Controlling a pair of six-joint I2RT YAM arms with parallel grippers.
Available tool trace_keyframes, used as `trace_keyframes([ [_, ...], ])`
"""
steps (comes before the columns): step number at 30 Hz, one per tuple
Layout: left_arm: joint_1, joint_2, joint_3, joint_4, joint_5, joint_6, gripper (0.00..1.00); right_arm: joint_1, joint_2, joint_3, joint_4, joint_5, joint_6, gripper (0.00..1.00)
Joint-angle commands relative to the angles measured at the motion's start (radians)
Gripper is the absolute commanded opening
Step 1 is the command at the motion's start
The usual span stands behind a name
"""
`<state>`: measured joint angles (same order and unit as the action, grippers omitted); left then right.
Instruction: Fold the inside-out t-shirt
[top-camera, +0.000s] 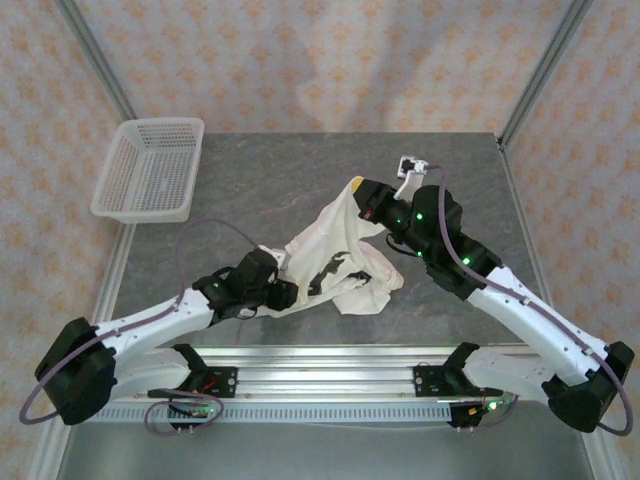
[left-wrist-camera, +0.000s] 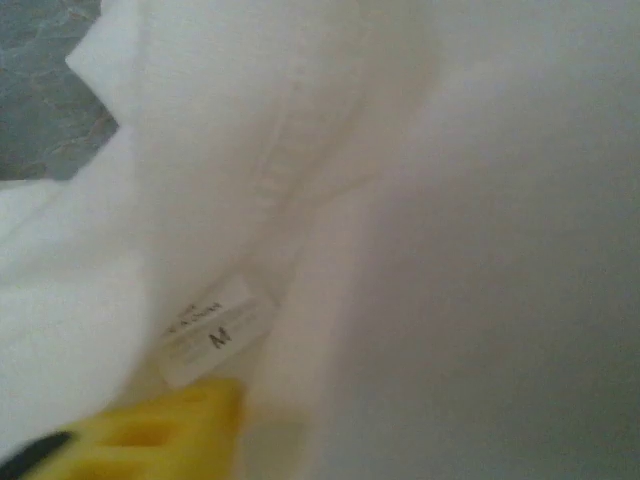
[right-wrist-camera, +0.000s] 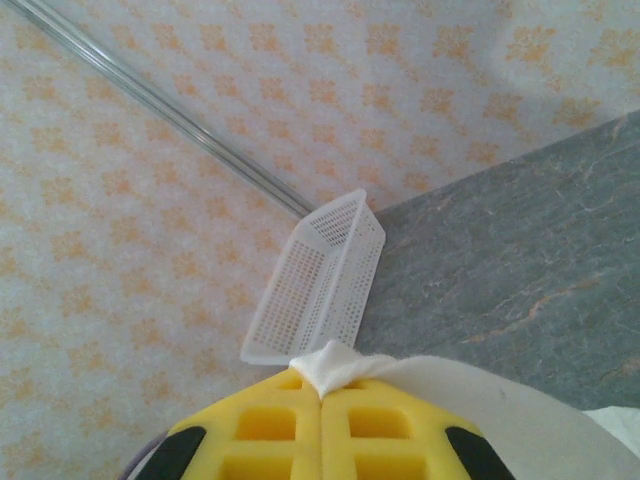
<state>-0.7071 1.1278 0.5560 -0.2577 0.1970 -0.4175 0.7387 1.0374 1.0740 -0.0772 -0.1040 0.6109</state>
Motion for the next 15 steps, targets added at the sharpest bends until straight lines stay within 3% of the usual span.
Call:
trace_keyframes([
  [1, 0.001, -0.001, 0.101, 0.012, -0.069, 0.018, 0.00, -0.002, -0.014, 0.032, -0.020, 0.007, -0.026, 0.00],
  [4, 0.042, -0.119, 0.259, -0.103, -0.180, 0.019, 0.00, -0.003, -0.048, 0.037, -0.021, -0.050, -0.070, 0.00],
  [8, 0.108, -0.161, 0.578, -0.265, -0.311, 0.112, 0.00, -0.002, -0.095, 0.032, 0.034, -0.261, -0.154, 0.00],
  [11, 0.114, -0.097, 0.771, -0.288, -0.332, 0.202, 0.00, 0.009, -0.125, 0.027, 0.091, -0.383, -0.180, 0.00],
  [15, 0.151, 0.094, 0.987, -0.318, -0.301, 0.241, 0.00, 0.018, -0.152, 0.038, 0.090, -0.345, -0.184, 0.00],
])
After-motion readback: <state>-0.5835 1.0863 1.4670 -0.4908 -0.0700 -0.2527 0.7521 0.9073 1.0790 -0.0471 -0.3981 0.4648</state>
